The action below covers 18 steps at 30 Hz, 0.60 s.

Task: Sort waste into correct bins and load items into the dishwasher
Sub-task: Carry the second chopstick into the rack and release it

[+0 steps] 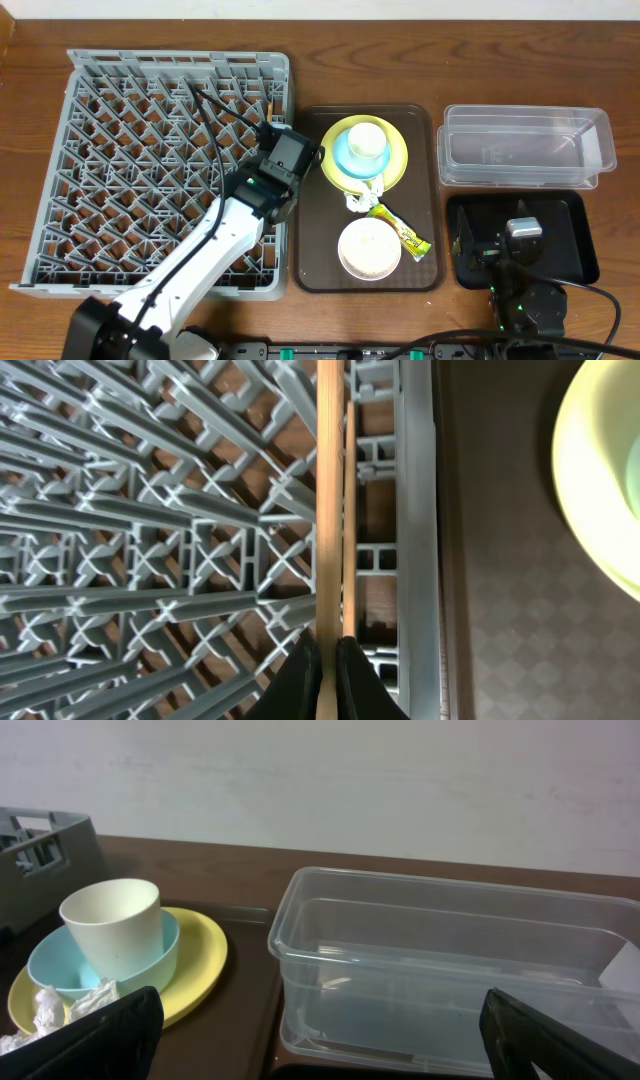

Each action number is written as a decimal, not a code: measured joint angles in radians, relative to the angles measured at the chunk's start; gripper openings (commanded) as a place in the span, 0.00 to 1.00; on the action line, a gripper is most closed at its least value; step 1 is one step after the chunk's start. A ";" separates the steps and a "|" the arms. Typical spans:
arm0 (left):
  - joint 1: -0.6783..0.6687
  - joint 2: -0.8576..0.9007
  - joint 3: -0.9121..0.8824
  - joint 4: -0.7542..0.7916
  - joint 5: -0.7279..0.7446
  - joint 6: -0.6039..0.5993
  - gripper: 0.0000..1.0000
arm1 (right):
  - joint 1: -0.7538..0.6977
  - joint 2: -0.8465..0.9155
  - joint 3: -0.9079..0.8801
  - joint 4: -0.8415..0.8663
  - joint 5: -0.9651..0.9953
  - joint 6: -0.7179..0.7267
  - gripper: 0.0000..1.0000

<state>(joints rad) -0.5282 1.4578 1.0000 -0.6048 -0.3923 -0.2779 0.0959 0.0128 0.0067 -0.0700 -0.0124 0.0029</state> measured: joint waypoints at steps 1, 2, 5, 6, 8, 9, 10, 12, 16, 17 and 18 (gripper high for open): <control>0.001 0.006 0.000 0.002 0.004 0.001 0.27 | 0.000 0.000 0.000 0.000 0.000 0.000 0.99; 0.001 0.008 0.000 0.006 0.007 0.001 0.29 | 0.000 0.000 0.000 0.000 0.000 0.000 0.99; 0.001 0.006 0.000 0.020 0.014 0.007 0.33 | 0.000 0.000 0.000 0.000 0.000 0.000 0.99; 0.001 0.006 0.000 0.024 0.017 0.006 0.35 | 0.000 0.000 0.000 0.000 0.000 0.000 0.99; 0.001 0.002 0.000 0.029 0.020 0.002 0.36 | 0.000 0.000 0.000 0.000 0.000 0.000 0.99; 0.001 -0.003 0.000 0.028 0.021 -0.006 0.36 | 0.000 0.000 0.000 0.000 0.000 0.000 0.99; 0.001 -0.010 0.000 0.028 0.021 -0.014 0.36 | 0.000 0.000 0.000 0.000 0.000 0.000 0.99; 0.001 -0.036 0.000 0.019 0.026 -0.040 0.36 | 0.000 0.000 0.000 0.000 0.000 0.000 0.99; 0.002 -0.151 0.000 -0.020 0.103 -0.087 0.49 | 0.000 0.000 0.000 0.000 0.000 0.000 0.99; 0.002 -0.180 0.000 -0.027 0.130 -0.095 0.52 | 0.000 0.000 0.000 0.000 0.000 0.000 0.99; 0.002 -0.216 0.000 -0.036 0.160 -0.101 0.53 | 0.000 0.000 0.000 0.000 0.000 0.000 0.99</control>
<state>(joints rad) -0.5262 1.2423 1.0000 -0.6411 -0.2325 -0.3786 0.0959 0.0128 0.0067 -0.0700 -0.0120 0.0025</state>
